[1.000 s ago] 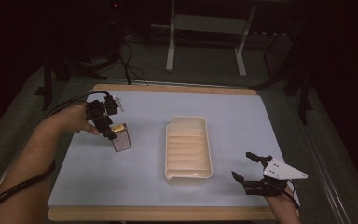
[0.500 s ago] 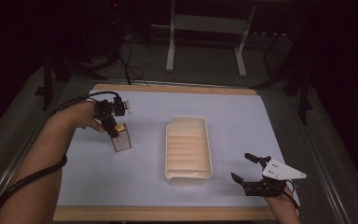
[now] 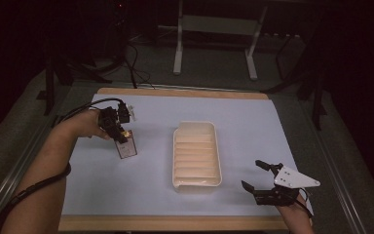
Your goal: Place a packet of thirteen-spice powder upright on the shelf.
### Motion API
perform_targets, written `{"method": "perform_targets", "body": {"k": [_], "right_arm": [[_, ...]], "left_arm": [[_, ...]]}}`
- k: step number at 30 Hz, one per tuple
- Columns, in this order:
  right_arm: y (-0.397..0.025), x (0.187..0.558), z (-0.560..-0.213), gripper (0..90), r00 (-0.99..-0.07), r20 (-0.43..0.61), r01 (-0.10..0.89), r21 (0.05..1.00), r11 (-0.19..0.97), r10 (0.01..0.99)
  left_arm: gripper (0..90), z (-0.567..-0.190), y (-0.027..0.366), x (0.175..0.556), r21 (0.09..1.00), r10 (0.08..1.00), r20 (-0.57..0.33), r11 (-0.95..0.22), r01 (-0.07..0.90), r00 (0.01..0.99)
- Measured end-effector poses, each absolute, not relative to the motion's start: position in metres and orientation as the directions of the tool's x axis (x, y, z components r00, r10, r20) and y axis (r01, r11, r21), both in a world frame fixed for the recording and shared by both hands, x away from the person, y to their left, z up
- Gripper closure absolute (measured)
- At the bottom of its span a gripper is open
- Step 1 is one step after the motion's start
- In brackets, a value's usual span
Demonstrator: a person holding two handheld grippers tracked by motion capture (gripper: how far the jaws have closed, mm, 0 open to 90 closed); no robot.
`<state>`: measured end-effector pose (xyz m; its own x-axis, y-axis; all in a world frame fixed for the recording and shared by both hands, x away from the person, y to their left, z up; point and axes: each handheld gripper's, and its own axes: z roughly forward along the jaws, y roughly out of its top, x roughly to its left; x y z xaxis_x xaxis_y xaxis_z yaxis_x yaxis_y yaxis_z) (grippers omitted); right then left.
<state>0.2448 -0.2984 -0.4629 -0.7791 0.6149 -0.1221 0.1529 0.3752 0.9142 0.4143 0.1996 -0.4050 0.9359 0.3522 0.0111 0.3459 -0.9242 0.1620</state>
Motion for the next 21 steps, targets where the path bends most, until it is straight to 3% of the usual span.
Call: {"method": "perform_targets", "body": {"k": [21], "right_arm": [[-0.302,0.244,-0.459,17.4,-0.769,-0.125,0.147,0.920,0.364,0.627]], "left_arm": [[68.6,-0.357,0.179,0.401,0.172,0.313,-0.017,-0.935,0.311,0.950]]}}
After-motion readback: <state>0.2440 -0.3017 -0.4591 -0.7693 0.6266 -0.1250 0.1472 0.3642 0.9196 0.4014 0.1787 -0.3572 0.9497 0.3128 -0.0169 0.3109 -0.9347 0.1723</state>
